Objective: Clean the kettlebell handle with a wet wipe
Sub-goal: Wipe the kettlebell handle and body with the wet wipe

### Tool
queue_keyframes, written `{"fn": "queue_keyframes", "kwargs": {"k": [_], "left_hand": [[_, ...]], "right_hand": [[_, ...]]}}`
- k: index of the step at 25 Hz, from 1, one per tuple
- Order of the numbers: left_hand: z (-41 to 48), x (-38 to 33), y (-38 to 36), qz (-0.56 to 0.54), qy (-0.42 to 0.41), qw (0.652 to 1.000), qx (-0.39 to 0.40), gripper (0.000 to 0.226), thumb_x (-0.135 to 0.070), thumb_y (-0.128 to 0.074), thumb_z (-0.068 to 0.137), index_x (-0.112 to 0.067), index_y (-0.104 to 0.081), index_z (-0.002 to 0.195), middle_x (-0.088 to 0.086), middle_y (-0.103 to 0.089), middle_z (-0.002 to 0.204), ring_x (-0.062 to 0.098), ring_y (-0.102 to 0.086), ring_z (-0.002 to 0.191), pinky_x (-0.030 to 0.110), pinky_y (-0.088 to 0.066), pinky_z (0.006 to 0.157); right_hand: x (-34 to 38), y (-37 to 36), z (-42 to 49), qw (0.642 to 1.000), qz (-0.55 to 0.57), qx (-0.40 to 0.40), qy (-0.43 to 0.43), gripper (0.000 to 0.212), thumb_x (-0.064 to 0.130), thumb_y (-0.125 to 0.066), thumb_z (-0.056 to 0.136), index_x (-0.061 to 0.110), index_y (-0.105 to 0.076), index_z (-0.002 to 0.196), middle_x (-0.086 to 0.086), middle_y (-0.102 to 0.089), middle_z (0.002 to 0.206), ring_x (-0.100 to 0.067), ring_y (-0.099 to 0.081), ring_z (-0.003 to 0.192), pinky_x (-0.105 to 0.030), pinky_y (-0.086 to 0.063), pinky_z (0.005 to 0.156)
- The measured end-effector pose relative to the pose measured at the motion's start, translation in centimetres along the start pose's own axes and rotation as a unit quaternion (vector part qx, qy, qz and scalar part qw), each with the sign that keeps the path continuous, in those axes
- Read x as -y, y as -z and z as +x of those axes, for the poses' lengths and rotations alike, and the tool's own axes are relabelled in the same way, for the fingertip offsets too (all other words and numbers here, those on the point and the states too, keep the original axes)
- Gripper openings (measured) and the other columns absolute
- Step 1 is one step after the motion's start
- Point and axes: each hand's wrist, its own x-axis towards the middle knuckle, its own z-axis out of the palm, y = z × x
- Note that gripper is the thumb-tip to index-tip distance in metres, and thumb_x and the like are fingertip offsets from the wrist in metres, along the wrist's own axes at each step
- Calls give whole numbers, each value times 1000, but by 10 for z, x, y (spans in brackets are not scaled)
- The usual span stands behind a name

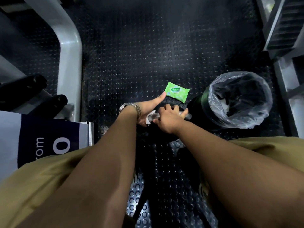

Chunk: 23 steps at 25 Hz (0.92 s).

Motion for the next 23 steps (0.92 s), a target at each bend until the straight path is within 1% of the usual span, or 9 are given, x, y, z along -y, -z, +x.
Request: {"fn": "queue_keyframes", "kwargs": {"k": [2, 5, 7, 9, 11, 14, 18, 21, 23], "left_hand": [[14, 21, -10, -25, -31, 998, -42, 83, -100, -39, 71, -28, -75, 89, -6, -56, 62, 10, -47, 50, 25, -39, 58], [11, 36, -14, -91, -53, 994, -40, 78, -90, -34, 86, -23, -69, 68, -5, -51, 51, 10, -45, 41, 21, -38, 45], [-3, 27, -1, -114, -33, 993, 20, 82, -93, -39, 81, -16, -65, 78, 0, -60, 62, 13, -55, 50, 22, -49, 52], [-11, 12, 14, -90, -5, 995, 39, 89, -97, -43, 74, -12, -65, 91, 2, -69, 75, 15, -63, 61, 25, -53, 62], [-8, 2, 15, -52, 7, 998, 28, 84, -97, -39, 75, -17, -64, 85, -1, -67, 71, 12, -60, 55, 23, -48, 58], [7, 8, -4, -35, -10, 999, -30, 77, -98, -43, 73, -23, -60, 62, -3, -49, 61, 11, -42, 51, 25, -36, 58], [26, 29, -9, 21, -24, 997, -76, 78, -96, -32, 80, -23, -45, 54, -5, -40, 51, 15, -34, 49, 28, -30, 53], [5, 14, 1, -47, -5, 999, -3, 78, -89, -36, 86, -18, -56, 62, -1, -49, 57, 13, -43, 46, 23, -41, 54], [-11, 0, 10, -65, 10, 997, 34, 87, -91, -30, 86, -12, -62, 67, 2, -58, 61, 12, -50, 45, 22, -46, 51]], "right_hand": [[1, 0, 0, 1000, 0, 5, 1, 59, 61, -46, 98, 22, -44, 142, -6, -36, 149, -38, -24, 142, -78, -5, 111], [0, 0, 0, 1000, -8, 3, 5, 62, 65, -46, 96, 21, -45, 140, -6, -36, 150, -38, -24, 142, -79, -5, 111], [-1, -1, -1, 1000, 0, 2, 0, 60, 65, -41, 98, 21, -47, 138, -6, -36, 149, -38, -23, 142, -78, -2, 111], [1, -2, 0, 1000, 0, -2, -2, 56, 62, -37, 99, 22, -47, 136, -6, -37, 148, -38, -24, 141, -78, 0, 111], [2, -2, 1, 1000, 0, -4, -2, 53, 62, -37, 99, 23, -48, 134, -6, -37, 147, -37, -25, 140, -79, 0, 111], [0, -3, 2, 1000, 4, -6, 1, 54, 62, -40, 99, 24, -47, 136, -5, -36, 148, -36, -25, 141, -78, 0, 112], [0, -6, 2, 1000, -9, -20, 4, 57, 59, -43, 100, 24, -41, 145, -5, -35, 150, -36, -25, 141, -78, -2, 112], [0, -5, 2, 1000, -14, -8, -3, 54, 61, -43, 100, 25, -44, 140, -6, -33, 151, -38, -25, 141, -78, -3, 111], [1, -4, 2, 1000, -10, -1, -5, 51, 61, -44, 100, 26, -45, 136, -8, -31, 153, -40, -24, 141, -79, -2, 111]]}}
